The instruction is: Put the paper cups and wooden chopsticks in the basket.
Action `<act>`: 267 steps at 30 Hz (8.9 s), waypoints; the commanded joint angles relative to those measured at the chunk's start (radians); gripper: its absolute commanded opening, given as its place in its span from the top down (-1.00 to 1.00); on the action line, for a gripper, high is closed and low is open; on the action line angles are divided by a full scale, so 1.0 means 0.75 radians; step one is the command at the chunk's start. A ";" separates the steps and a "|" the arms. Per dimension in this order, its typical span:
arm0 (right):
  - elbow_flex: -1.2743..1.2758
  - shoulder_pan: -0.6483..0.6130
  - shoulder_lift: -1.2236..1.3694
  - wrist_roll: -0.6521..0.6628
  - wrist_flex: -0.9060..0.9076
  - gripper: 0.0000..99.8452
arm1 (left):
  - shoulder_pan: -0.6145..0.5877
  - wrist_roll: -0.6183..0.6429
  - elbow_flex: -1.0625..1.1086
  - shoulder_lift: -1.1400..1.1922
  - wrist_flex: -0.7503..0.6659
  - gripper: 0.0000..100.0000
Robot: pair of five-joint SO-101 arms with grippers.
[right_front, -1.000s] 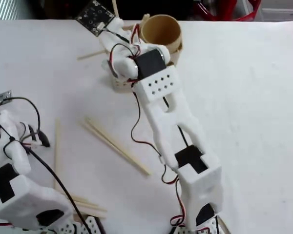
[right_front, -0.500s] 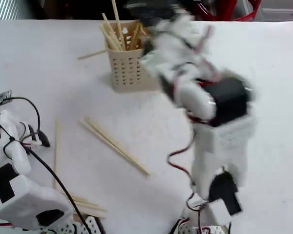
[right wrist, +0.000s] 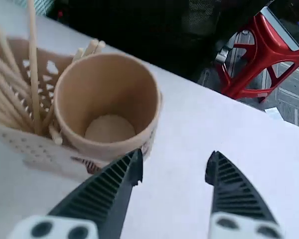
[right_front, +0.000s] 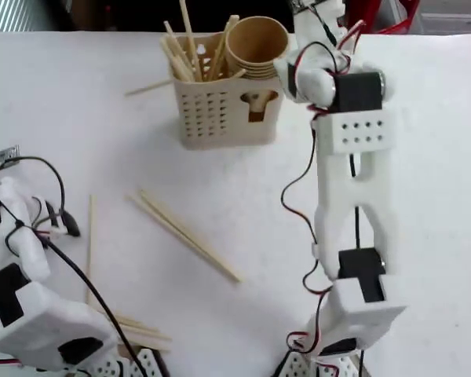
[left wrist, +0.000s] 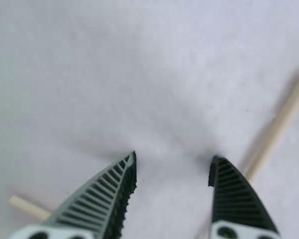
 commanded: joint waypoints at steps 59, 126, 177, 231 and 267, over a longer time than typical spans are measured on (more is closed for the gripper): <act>-0.342 -0.265 0.334 -0.213 0.584 0.97 | 0.007 0.014 0.002 0.017 -0.037 0.52; 0.381 -0.633 -0.547 -0.336 0.580 0.97 | 0.809 -0.051 -1.119 0.007 0.620 0.51; 1.021 -0.437 -1.138 0.139 0.193 0.68 | 0.130 -0.129 -1.874 -0.216 1.009 0.53; 1.641 -0.981 -0.697 0.252 -0.232 0.86 | -0.122 -0.419 -1.565 0.410 0.571 0.53; 2.076 -0.832 -0.909 0.378 -0.191 0.68 | -0.453 -2.187 0.309 -0.748 0.207 0.45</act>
